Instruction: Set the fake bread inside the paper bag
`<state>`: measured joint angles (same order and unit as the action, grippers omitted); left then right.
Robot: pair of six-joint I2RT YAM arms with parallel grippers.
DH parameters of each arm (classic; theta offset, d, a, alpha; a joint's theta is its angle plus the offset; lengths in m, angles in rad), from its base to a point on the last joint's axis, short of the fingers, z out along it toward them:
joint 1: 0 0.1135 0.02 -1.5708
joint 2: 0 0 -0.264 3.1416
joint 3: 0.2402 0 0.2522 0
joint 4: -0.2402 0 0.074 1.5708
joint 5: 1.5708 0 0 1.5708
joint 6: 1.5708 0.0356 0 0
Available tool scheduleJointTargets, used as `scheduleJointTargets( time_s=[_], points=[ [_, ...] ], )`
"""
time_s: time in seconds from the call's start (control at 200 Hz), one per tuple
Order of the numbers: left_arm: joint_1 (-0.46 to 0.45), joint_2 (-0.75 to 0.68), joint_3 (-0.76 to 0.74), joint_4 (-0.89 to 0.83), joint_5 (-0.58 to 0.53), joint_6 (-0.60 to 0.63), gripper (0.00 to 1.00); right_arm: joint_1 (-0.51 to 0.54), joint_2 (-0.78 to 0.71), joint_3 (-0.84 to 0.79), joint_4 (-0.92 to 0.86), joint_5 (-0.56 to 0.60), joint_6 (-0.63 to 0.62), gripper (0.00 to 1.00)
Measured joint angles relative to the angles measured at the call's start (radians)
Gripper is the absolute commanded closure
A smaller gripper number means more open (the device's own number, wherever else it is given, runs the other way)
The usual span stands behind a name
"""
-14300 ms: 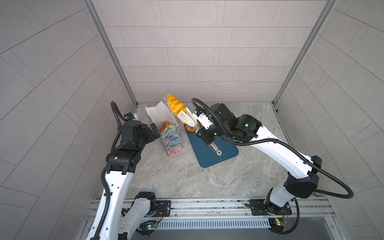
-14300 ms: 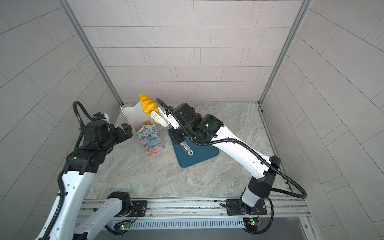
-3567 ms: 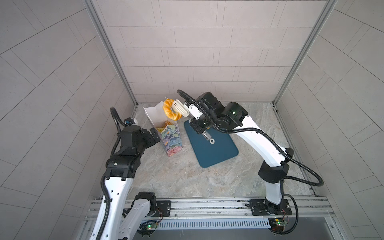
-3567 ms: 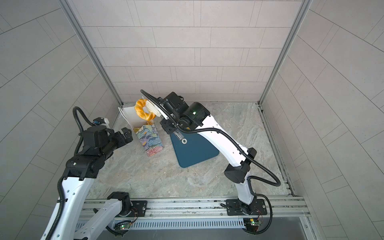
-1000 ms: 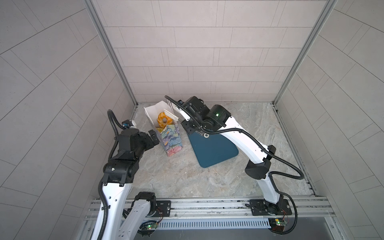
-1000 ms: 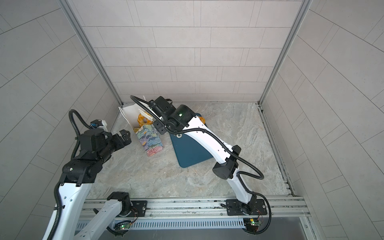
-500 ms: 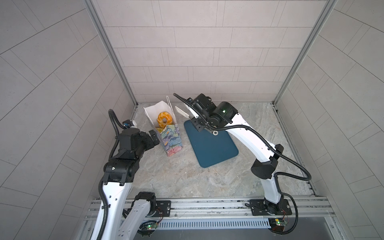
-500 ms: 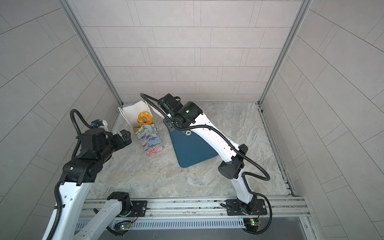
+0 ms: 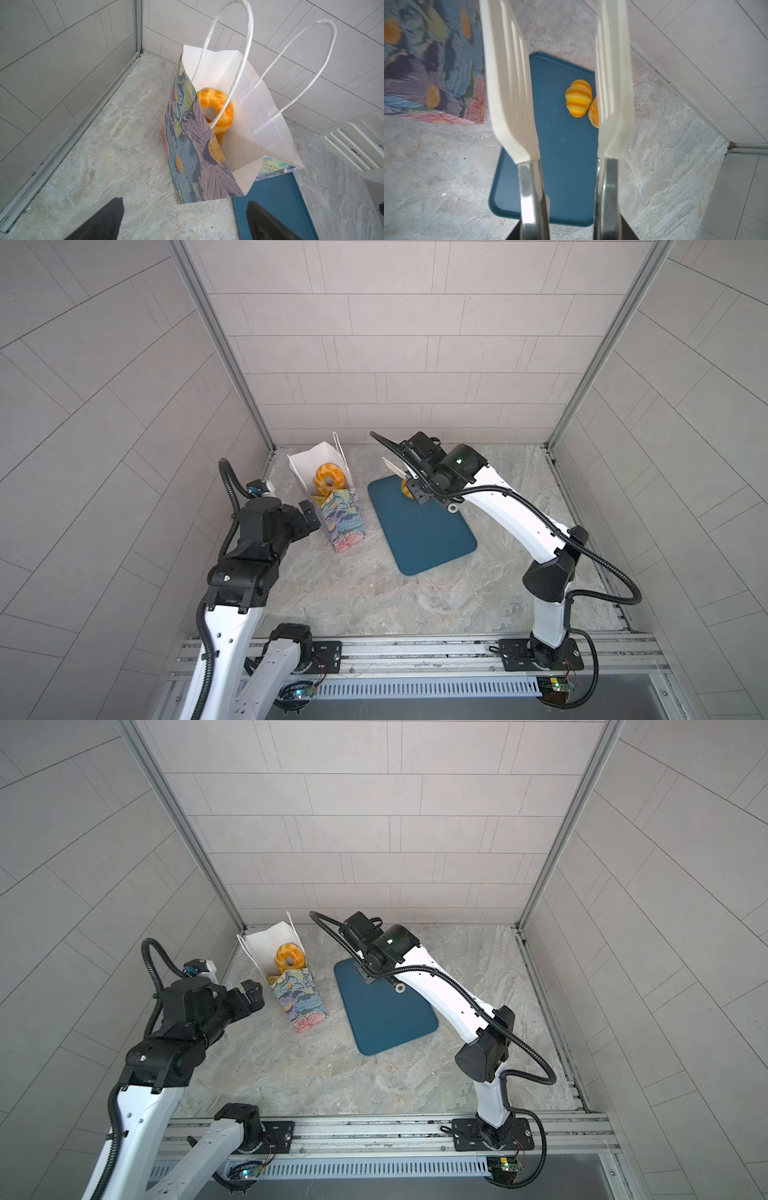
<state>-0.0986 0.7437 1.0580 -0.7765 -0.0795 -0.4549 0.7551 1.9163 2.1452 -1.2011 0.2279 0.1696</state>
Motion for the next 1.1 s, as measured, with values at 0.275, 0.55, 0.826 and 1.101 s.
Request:
scheduleJointTargets(
  time_s=[0.275,0.55,0.826,1.101],
  points=[
    [-0.007,-0.003,0.0,0.0,-0.005,0.0,0.0,-0.064,0.01,-0.158,0.021,0.021,0.031,0.48],
    [-0.011,-0.003,0.0,0.0,-0.009,0.0,0.0,-0.109,0.108,-0.16,0.025,0.011,0.067,0.44],
    [-0.011,-0.004,0.0,0.0,-0.014,0.0,0.0,-0.132,0.247,-0.138,0.036,-0.022,0.068,0.42],
    [-0.011,-0.004,0.0,0.0,-0.016,0.002,0.0,-0.142,0.319,-0.073,0.047,-0.042,0.072,0.41]
  ],
)
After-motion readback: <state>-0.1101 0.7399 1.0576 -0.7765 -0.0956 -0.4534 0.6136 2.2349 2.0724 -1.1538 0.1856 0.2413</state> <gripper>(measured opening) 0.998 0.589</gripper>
